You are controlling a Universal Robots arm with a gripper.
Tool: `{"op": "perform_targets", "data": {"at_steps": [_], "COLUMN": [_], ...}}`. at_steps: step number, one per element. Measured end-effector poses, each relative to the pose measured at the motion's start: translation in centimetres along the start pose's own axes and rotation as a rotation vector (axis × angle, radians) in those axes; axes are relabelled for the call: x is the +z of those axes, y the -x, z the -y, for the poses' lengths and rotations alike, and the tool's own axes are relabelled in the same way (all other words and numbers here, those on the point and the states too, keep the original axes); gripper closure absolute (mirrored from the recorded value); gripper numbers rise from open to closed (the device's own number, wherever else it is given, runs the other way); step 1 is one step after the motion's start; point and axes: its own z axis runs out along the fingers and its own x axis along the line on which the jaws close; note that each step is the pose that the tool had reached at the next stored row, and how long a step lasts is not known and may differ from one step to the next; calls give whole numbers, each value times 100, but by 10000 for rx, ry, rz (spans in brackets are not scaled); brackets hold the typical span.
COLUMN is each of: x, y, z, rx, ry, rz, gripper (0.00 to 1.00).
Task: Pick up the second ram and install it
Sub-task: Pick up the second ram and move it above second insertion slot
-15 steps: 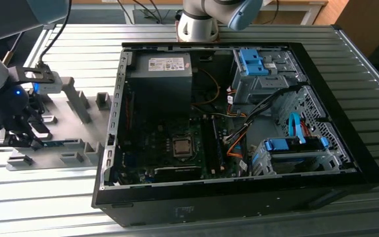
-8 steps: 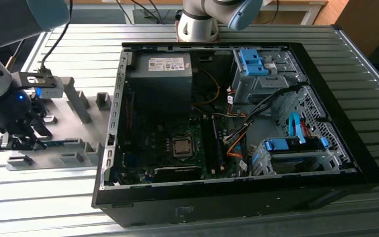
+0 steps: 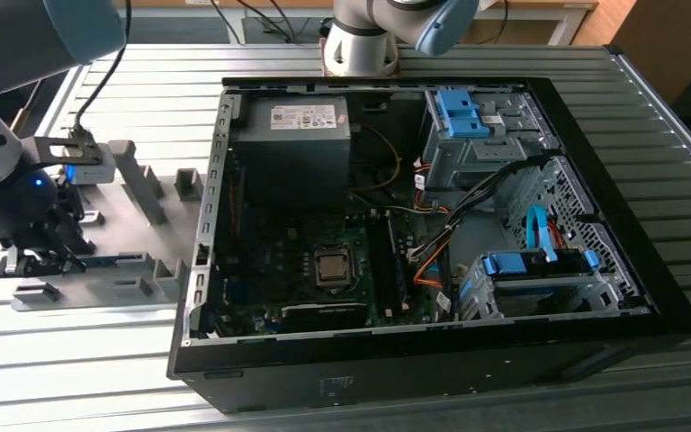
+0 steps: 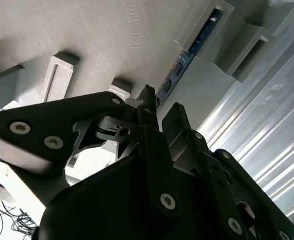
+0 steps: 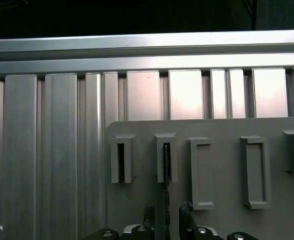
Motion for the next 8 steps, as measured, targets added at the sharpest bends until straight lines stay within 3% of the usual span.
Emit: {"op": "perform_targets", "data": {"at_steps": [8], "x": [25], "y": [-1], "z": [-4], "rx": [0], "ry": [0], "rz": [3], "gripper": [68]}}
